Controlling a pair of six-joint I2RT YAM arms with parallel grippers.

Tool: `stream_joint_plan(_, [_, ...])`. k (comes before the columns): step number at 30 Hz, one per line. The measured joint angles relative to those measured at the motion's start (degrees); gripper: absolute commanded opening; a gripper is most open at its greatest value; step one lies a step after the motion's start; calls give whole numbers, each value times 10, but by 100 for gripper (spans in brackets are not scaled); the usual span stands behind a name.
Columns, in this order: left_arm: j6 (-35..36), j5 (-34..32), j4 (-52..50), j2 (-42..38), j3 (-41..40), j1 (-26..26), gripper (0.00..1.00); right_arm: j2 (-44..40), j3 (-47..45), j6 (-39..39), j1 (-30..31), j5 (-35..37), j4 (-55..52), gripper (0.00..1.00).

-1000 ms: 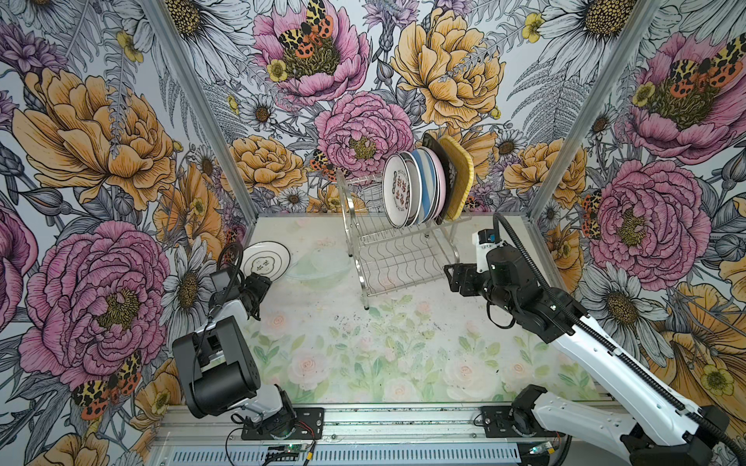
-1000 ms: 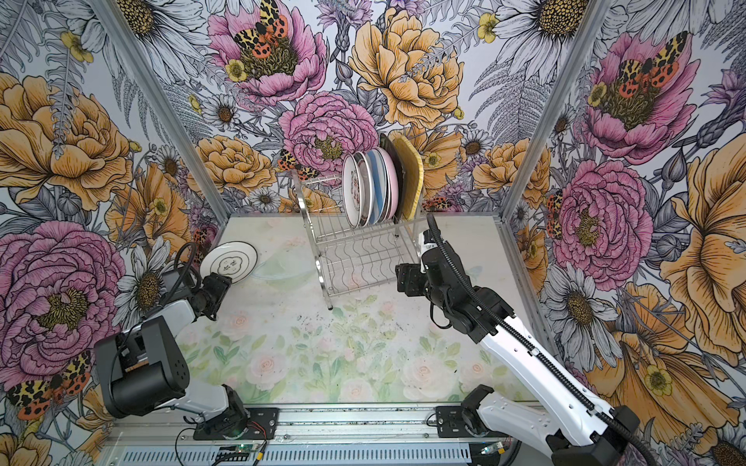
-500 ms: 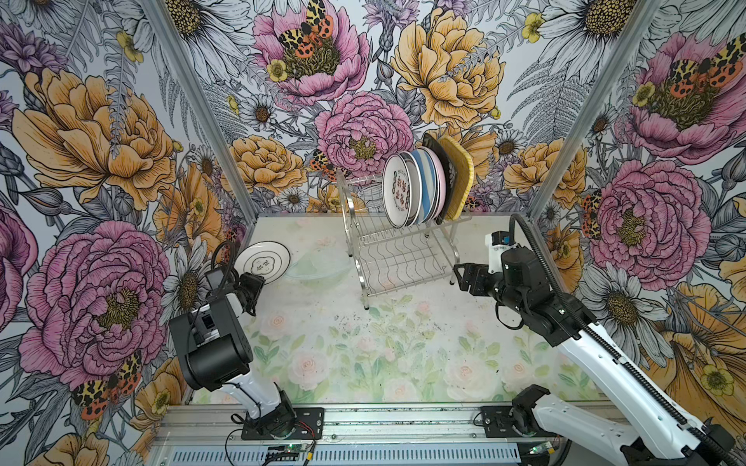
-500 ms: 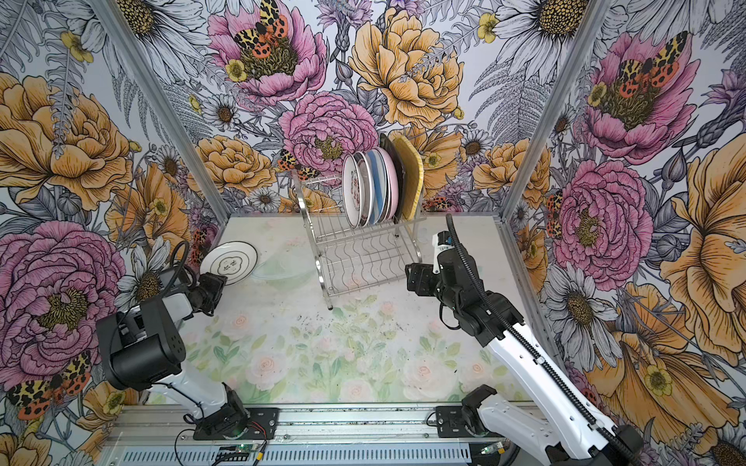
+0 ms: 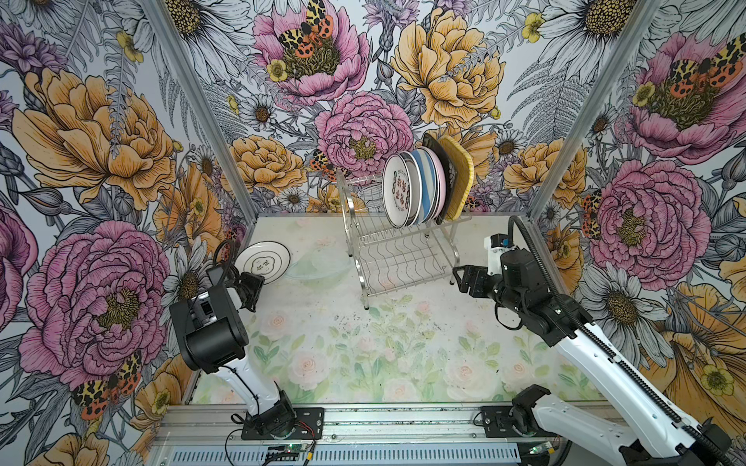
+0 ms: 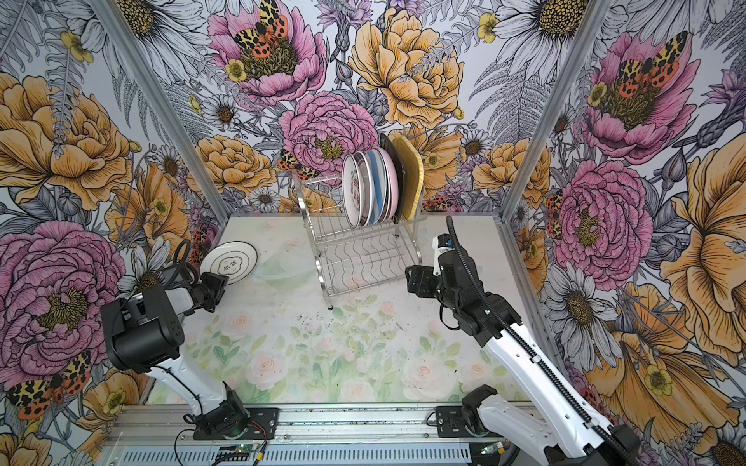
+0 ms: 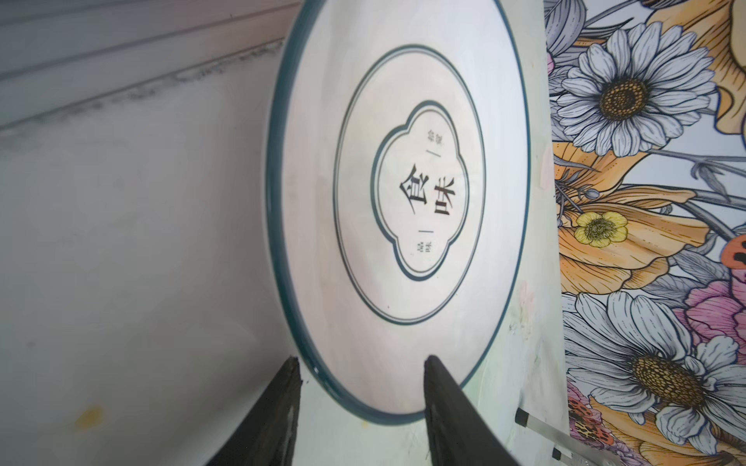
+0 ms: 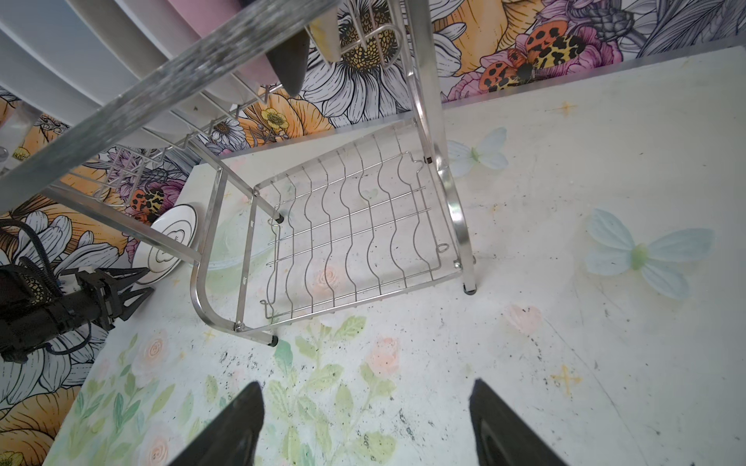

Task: Load plates into a dish rack
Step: Pick up the plate from the top-left of the table.

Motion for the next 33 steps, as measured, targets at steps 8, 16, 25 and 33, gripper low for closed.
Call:
stream_joint_plan(8, [-17,4,39,35,15,1,44,0,0,1,0,-5,7,80])
stream_joint_plan(16, [-38,5,62,49,17,3,33,0,0,7,0,-7,8,80])
stream_joint_plan(25, [-62,9,81,65,17,8,12,0,0,11,0,-12,8,80])
stream_joint_plan(33, [-77,32,110,67,23,11,0,0,0,11,0,-13,8,80])
